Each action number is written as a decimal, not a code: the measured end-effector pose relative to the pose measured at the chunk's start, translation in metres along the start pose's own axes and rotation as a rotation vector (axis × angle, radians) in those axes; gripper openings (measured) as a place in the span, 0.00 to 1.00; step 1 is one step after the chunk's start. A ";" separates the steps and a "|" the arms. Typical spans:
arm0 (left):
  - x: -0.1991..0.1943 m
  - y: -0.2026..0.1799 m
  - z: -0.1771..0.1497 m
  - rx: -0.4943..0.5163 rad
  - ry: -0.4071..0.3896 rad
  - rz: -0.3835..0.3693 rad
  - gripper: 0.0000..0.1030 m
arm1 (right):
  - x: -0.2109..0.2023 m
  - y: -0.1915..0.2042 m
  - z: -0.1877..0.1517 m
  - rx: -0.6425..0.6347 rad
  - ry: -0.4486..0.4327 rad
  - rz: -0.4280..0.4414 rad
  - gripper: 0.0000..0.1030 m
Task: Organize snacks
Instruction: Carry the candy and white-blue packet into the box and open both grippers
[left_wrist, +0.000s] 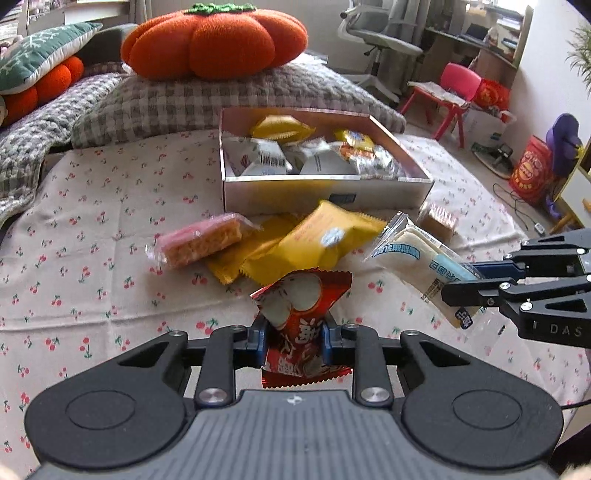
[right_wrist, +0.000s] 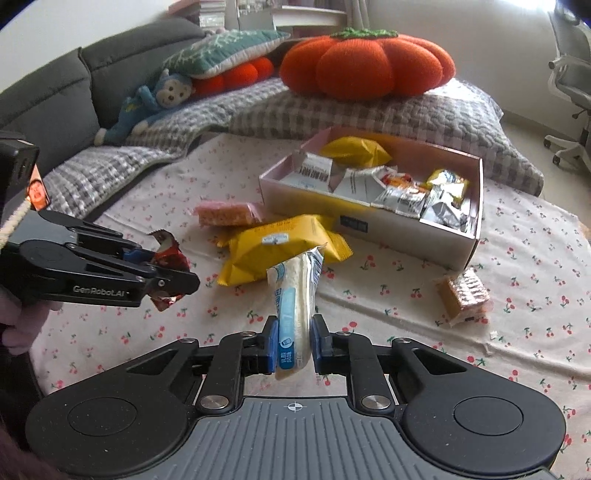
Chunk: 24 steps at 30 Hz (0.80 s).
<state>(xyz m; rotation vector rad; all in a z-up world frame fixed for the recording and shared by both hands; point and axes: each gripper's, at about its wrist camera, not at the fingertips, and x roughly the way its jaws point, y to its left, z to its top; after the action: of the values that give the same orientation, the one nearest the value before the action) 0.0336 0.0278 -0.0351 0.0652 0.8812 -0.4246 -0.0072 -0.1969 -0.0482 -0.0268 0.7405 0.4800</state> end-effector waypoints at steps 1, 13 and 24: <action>-0.001 -0.001 0.004 -0.004 -0.007 0.000 0.23 | -0.002 -0.002 0.002 0.006 -0.008 -0.003 0.16; 0.008 -0.018 0.042 -0.039 -0.062 -0.027 0.23 | -0.013 -0.036 0.030 0.124 -0.094 -0.063 0.16; 0.028 -0.032 0.076 -0.085 -0.101 -0.047 0.23 | -0.007 -0.071 0.062 0.232 -0.153 -0.100 0.16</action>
<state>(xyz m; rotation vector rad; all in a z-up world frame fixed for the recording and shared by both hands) 0.0927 -0.0280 -0.0041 -0.0549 0.8011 -0.4301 0.0586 -0.2510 -0.0073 0.1875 0.6370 0.2944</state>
